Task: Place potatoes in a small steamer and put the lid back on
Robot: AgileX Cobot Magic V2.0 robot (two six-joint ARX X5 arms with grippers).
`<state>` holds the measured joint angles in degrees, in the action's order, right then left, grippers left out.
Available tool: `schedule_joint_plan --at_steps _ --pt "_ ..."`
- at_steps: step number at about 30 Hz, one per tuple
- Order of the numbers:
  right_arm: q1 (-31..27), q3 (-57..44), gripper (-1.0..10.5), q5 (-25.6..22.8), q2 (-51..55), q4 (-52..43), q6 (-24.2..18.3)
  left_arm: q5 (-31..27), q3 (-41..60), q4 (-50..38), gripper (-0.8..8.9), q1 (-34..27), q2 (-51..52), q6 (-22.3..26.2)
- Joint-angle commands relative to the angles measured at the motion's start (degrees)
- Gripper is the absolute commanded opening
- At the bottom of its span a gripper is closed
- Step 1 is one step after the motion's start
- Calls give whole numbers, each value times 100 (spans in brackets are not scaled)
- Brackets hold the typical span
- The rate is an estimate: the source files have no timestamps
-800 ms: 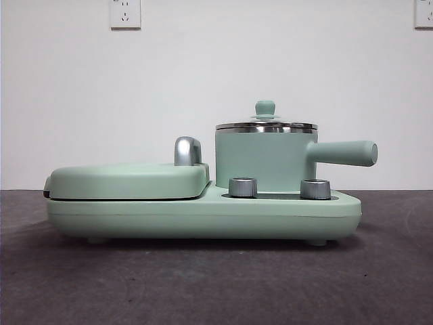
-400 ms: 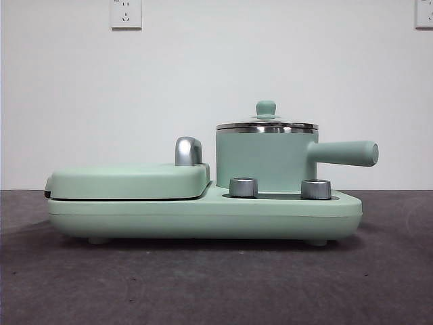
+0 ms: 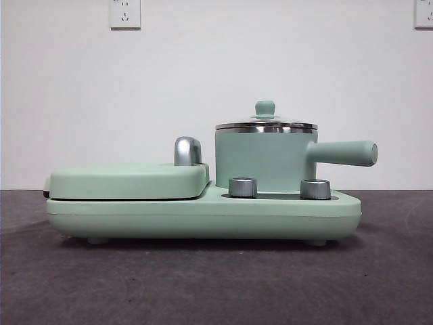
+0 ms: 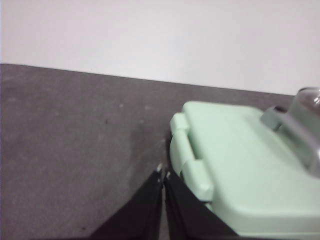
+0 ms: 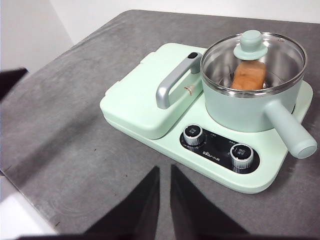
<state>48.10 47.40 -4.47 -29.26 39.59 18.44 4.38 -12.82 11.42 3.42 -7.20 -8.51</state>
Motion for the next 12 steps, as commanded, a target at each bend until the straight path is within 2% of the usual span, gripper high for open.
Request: schedule_joint_plan --at_steps 1,12 --pt "52 37 31 -2 -13 -61 0 -35 470 -402 9 -59 136 -42" --pt "52 37 31 -4 -13 -61 0 -195 1211 -299 9 -127 719 -118"
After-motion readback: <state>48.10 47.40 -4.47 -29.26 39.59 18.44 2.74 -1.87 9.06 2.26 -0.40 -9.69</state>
